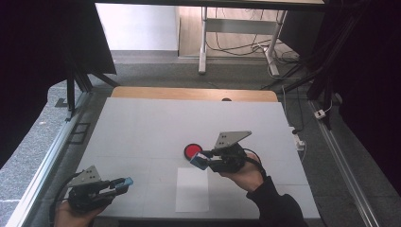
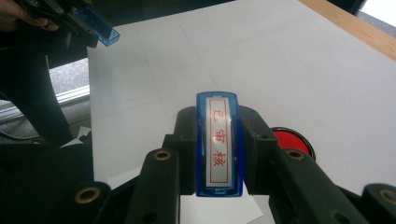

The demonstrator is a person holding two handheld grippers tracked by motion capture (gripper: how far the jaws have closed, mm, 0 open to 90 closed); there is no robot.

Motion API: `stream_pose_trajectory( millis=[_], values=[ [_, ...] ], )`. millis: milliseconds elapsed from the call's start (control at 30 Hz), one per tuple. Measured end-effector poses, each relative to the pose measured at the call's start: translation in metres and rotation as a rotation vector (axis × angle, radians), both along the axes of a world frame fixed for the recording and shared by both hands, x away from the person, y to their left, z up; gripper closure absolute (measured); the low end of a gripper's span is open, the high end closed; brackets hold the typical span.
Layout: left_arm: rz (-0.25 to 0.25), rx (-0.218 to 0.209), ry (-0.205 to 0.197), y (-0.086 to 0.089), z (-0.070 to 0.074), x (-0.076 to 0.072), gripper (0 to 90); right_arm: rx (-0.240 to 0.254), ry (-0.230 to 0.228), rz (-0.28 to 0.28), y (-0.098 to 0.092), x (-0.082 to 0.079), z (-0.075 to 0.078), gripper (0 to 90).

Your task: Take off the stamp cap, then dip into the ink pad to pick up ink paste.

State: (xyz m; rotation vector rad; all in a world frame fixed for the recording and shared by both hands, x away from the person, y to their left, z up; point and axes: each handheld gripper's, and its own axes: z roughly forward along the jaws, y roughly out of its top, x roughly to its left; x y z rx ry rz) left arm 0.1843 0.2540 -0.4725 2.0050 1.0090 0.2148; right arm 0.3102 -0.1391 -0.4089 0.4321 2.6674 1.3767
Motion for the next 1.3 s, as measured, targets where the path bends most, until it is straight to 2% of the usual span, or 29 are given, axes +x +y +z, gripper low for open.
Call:
stream_pose_trajectory(
  millis=[100, 267, 367, 600, 867, 1100, 1300],
  values=[
    [0.002, 0.006, 0.007, 0.001, -0.002, 0.0, 68.3, -0.003, 0.002, -0.007, 0.0, 0.001, 0.0, 70.9],
    [0.004, -0.018, 0.013, 0.004, -0.002, 0.0, 68.4, 0.005, 0.003, -0.037, -0.001, 0.004, 0.002, 70.9],
    [0.006, -0.014, 0.015, 0.004, -0.002, 0.0, 68.4, 0.01, 0.008, -0.046, -0.001, 0.006, 0.003, 70.9],
    [0.02, -0.011, 0.03, 0.005, -0.002, 0.001, 68.4, -0.017, -0.008, -0.051, 0.002, 0.009, 0.003, 70.9],
    [0.022, 0.006, -0.004, 0.005, -0.002, 0.0, 68.4, -0.033, 0.011, -0.063, 0.01, 0.019, -0.001, 70.9],
    [0.02, 0.007, 0.004, 0.005, -0.002, 0.0, 68.3, -0.032, 0.02, -0.087, 0.018, 0.028, -0.003, 70.9],
    [0.017, 0.001, 0.009, 0.006, -0.002, 0.001, 68.2, -0.051, 0.025, -0.101, 0.023, 0.036, -0.008, 70.9]
  ],
)
